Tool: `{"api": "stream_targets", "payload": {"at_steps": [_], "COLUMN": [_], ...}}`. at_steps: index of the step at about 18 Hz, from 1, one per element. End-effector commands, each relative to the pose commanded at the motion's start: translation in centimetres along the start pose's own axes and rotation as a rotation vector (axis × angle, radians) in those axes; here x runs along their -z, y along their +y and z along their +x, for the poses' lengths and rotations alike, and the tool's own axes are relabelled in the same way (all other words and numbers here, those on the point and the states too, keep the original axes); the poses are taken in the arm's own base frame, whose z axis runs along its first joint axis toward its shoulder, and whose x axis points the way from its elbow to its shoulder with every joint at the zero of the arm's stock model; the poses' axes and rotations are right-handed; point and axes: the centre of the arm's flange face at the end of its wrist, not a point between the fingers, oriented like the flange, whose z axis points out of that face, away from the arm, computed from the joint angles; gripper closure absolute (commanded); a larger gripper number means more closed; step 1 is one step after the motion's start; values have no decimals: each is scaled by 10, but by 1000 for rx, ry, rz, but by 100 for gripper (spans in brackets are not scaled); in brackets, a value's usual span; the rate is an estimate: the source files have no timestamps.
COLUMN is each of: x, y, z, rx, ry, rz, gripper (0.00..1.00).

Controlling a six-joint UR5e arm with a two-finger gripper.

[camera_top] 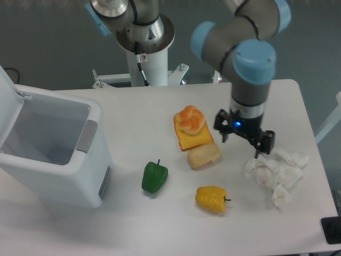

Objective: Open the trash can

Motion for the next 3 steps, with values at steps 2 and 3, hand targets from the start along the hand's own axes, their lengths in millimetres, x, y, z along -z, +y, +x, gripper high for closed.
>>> {"api": "stream_targets", "payload": {"at_steps": [2,3], "x": [-2,-2], "y": [-1,-1], "z": [1,1], "rx": [-6,-8], "ry": [5,6], "rz": [-4,-7], "gripper": [0,0]}}
